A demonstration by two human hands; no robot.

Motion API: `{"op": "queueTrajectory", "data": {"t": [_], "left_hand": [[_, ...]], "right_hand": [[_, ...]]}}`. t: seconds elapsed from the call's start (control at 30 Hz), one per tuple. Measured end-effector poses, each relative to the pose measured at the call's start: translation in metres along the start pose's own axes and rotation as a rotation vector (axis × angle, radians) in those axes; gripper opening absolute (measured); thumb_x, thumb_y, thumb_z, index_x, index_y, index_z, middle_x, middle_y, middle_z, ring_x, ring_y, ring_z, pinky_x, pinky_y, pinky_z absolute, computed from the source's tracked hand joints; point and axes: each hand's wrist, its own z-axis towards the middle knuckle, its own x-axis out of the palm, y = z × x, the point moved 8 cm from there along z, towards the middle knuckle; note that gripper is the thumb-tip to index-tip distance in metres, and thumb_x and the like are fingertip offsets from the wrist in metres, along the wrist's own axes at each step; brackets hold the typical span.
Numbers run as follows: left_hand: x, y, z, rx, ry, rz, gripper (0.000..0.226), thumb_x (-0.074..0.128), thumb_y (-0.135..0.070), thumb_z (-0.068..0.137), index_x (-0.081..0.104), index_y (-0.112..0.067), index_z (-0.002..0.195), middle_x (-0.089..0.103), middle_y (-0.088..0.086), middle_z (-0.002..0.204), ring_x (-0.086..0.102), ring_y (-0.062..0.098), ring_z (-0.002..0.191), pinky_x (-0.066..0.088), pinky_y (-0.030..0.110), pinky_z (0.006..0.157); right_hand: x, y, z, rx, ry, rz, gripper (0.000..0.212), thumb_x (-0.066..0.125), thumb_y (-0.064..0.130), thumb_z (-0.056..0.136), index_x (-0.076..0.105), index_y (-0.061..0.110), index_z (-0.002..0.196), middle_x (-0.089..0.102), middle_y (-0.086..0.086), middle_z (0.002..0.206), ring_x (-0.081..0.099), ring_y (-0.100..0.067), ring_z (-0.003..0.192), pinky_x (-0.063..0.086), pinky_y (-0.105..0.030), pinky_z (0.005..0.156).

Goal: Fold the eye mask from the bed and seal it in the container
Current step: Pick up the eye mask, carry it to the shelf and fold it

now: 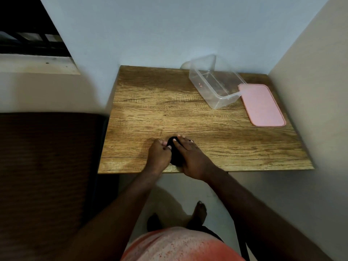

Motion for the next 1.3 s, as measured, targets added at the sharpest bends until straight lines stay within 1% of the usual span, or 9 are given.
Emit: {"op": "queueTrajectory", "data": {"t": [0.1,0.2,0.43,0.77,0.83,0.93,1.0,1.13,1.3], "left_hand": [[-0.001,0.000,-0.002,0.012,-0.016,-0.001,0.009,0.058,-0.008,0.092,0.053,-0.013,0.096,0.062,0.005,0.095,0.062,0.020,0.092,0.053,0.037,0.084],[-0.007,-0.001,-0.005,0.059,-0.051,0.017,0.014,0.064,-0.009,0.089,0.054,-0.015,0.097,0.062,-0.001,0.090,0.061,0.013,0.086,0.052,0.028,0.076],[-0.019,-0.004,0.000,0.113,-0.069,0.073,0.024,0.073,-0.009,0.083,0.058,-0.012,0.101,0.061,-0.002,0.075,0.058,0.006,0.067,0.041,0.017,0.058],[-0.019,-0.008,0.003,0.174,-0.095,0.153,0.024,0.070,-0.002,0.083,0.061,-0.011,0.103,0.061,-0.003,0.069,0.060,0.010,0.066,0.042,0.017,0.059],[-0.017,-0.009,0.003,0.222,-0.070,0.188,0.026,0.069,-0.001,0.082,0.064,-0.012,0.106,0.063,0.000,0.078,0.063,0.015,0.076,0.045,0.019,0.064],[-0.008,-0.014,0.004,0.349,0.009,0.369,0.037,0.065,-0.002,0.085,0.066,-0.017,0.120,0.064,0.006,0.106,0.058,0.020,0.102,0.043,0.027,0.086],[-0.004,-0.016,0.004,0.407,0.039,0.564,0.043,0.063,-0.010,0.089,0.060,-0.024,0.130,0.057,0.004,0.117,0.049,0.021,0.113,0.037,0.027,0.093],[-0.005,-0.017,0.005,0.443,0.062,0.856,0.049,0.055,-0.025,0.095,0.045,-0.042,0.140,0.042,-0.001,0.142,0.033,0.022,0.129,0.028,0.043,0.103],[0.006,-0.003,-0.001,0.456,0.154,1.032,0.055,0.039,-0.024,0.101,0.022,-0.045,0.149,0.012,0.003,0.162,0.010,0.028,0.147,0.012,0.049,0.114]], "right_hand": [[0.002,0.000,0.001,-0.002,0.014,-0.013,0.085,0.057,0.031,0.093,0.004,0.016,0.158,0.000,-0.009,0.166,-0.004,-0.023,0.153,-0.005,-0.032,0.120],[0.005,-0.001,0.003,0.005,0.025,-0.031,0.080,0.051,0.028,0.094,0.004,0.015,0.158,-0.001,-0.008,0.166,-0.006,-0.022,0.152,-0.007,-0.033,0.120],[0.015,0.000,0.000,0.017,-0.013,-0.072,0.073,0.007,0.052,0.095,0.003,0.015,0.157,-0.003,-0.008,0.165,-0.010,-0.020,0.152,-0.004,-0.041,0.123],[0.017,0.000,-0.001,0.000,-0.046,-0.128,0.069,0.011,0.052,0.100,0.003,0.013,0.157,-0.002,-0.009,0.165,-0.009,-0.020,0.152,-0.004,-0.041,0.123],[0.017,0.000,-0.001,0.003,-0.051,-0.124,0.070,0.011,0.052,0.100,0.003,0.011,0.157,0.000,-0.009,0.165,-0.007,-0.020,0.152,-0.003,-0.042,0.123],[0.016,-0.001,0.000,0.034,-0.064,-0.093,0.072,0.013,0.053,0.100,0.003,0.009,0.156,0.001,-0.010,0.165,-0.007,-0.020,0.152,-0.002,-0.043,0.123],[0.016,-0.004,0.001,0.073,-0.078,-0.068,0.073,0.020,0.052,0.102,0.002,0.009,0.156,-0.002,-0.009,0.165,-0.010,-0.019,0.152,-0.006,-0.040,0.123],[0.014,-0.016,0.007,0.172,-0.067,0.019,0.080,0.030,0.056,0.100,-0.004,0.011,0.157,-0.011,-0.007,0.165,-0.018,-0.017,0.150,-0.014,-0.035,0.119],[0.014,-0.018,0.001,0.158,-0.085,-0.061,0.084,0.019,0.065,0.096,-0.004,0.011,0.157,-0.011,-0.008,0.165,-0.019,-0.019,0.150,-0.008,-0.043,0.122]]}}
